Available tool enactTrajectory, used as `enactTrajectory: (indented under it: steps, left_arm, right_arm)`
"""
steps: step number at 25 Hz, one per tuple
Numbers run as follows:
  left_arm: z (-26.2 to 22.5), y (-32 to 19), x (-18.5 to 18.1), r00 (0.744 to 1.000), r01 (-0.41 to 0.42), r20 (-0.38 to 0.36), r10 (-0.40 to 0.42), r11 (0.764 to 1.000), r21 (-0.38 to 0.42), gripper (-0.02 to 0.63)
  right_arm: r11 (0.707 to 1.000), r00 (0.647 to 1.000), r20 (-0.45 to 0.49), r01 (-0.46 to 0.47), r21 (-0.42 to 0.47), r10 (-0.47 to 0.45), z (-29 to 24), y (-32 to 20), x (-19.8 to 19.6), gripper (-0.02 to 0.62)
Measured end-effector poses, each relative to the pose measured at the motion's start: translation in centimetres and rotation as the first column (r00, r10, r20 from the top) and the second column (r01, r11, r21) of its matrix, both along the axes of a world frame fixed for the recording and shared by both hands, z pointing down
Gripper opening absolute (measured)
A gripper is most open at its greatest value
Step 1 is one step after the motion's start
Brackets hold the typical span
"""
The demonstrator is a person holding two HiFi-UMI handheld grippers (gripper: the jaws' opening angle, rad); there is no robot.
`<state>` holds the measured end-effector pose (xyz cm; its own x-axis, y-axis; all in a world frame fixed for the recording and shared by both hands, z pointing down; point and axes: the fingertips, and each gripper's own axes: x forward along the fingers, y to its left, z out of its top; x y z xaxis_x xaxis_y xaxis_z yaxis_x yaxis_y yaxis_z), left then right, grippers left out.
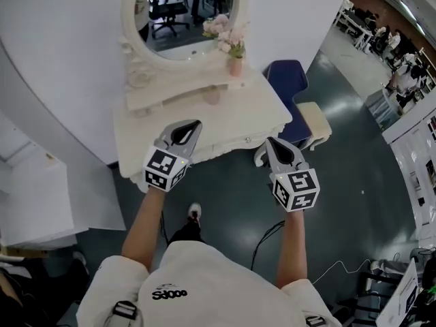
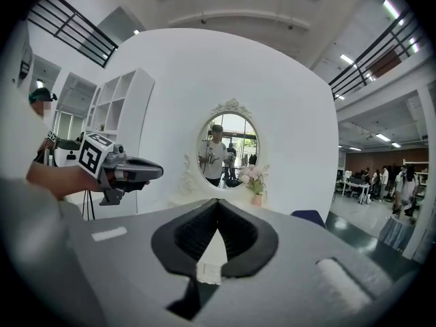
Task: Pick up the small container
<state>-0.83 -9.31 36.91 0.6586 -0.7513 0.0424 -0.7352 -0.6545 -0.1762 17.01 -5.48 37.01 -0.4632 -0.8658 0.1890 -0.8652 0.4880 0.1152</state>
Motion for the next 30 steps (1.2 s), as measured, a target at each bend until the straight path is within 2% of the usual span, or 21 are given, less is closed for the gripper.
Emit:
enactTrajectory:
  steps: [7,16,24,30]
  left_arm:
    - [-0.7,-12.0,-2.2,0.999,-0.026,0.022,0.027,0.999,-0.025,0.018]
    - [1.4,-20.5,-4.6,0.999,-0.025,0.04,0.028,0.997,-0.078,0.018]
    - [3.6,-25.6,-6.5,0.999,0.028,0.043,-0.024,0.994,-0.106,0.02]
    - [5.6,-27.3,-7.6,0.992,0.127,0.043,-0.122,0.981,-0.148,0.018]
  right_arm:
    - [0.999,0.998,0.039,-0.04,0.026,0.039,-1.8,-11.1,-2.0,0.003]
    - [0.999,0.999,0.033,-0.026,-0.032,0.027,0.0,-20.4,-4.9,0.005]
    - [0.994,0.996,0.014,0.088,-0.064,-0.087,2.2,-26.4,-7.9,0.095]
    - [0.975,0.981,0.032,0.195,-0.102,-0.193,4.8,-30.8,-9.6,0.144]
